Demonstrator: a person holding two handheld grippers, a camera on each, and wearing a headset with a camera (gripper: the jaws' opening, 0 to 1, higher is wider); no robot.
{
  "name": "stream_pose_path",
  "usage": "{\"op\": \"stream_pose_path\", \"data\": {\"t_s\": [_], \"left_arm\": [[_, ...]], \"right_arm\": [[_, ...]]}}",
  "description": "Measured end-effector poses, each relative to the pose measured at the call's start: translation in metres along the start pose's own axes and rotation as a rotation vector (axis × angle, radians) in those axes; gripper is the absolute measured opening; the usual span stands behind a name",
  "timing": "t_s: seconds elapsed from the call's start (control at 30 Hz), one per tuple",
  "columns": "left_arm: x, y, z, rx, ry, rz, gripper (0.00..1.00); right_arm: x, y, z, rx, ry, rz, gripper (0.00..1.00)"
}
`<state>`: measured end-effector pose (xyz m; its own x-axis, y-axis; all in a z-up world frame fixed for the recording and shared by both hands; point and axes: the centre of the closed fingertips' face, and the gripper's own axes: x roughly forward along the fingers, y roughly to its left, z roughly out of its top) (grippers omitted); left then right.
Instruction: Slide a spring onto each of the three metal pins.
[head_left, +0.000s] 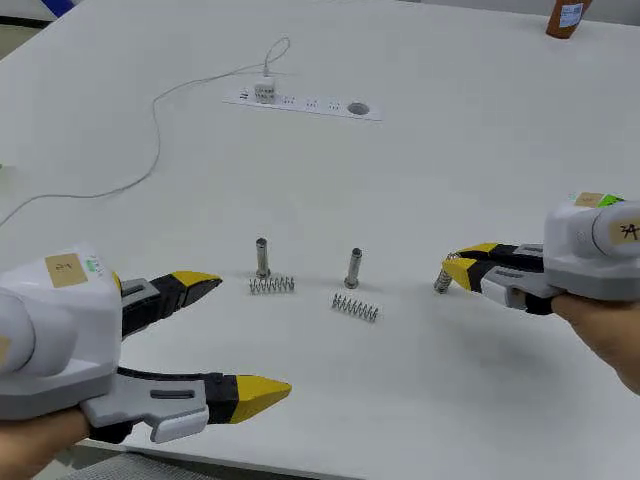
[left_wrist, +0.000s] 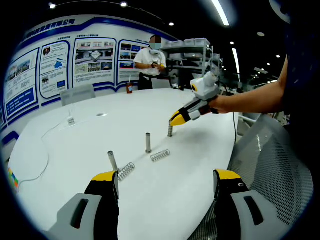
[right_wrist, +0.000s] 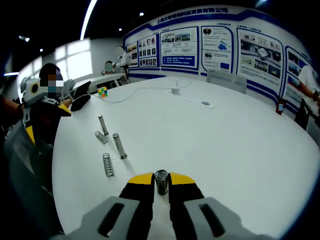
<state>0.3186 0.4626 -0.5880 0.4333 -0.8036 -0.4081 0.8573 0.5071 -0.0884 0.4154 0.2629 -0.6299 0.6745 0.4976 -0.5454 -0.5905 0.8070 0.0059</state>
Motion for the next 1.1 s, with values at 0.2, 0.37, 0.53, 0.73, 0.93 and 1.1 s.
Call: {"op": "stream_pose_path", "data": {"t_s": [0.2, 0.37, 0.53, 0.73, 0.93, 1.1], "left_arm": [[0.0, 0.001, 0.0, -0.002, -0.002, 0.001, 0.8], [0.0, 0.001, 0.0, 0.0, -0.001, 0.001, 0.8], [0.0, 0.001, 0.001, -0.002, -0.004, 0.002, 0.8], [0.0, 0.001, 0.001, -0.002, -0.008, 0.002, 0.8], [0.0, 0.0, 0.002, -0.002, -0.01, 0.001, 0.8], [0.0, 0.0, 0.002, -0.001, -0.011, 0.001, 0.8]], "right_arm": [[0.001, 0.001, -0.004, -0.003, 0.019, 0.001, 0.12], [0.002, 0.001, -0.009, 0.0, 0.044, 0.0, 0.15], [0.002, 0.0, -0.019, 0.011, 0.076, -0.001, 0.16], [-0.002, 0.006, -0.032, 0.017, 0.117, 0.008, 0.17], [-0.006, 0.022, -0.035, 0.007, 0.14, 0.036, 0.17], [-0.006, 0.038, -0.033, -0.005, 0.143, 0.064, 0.16]]}}
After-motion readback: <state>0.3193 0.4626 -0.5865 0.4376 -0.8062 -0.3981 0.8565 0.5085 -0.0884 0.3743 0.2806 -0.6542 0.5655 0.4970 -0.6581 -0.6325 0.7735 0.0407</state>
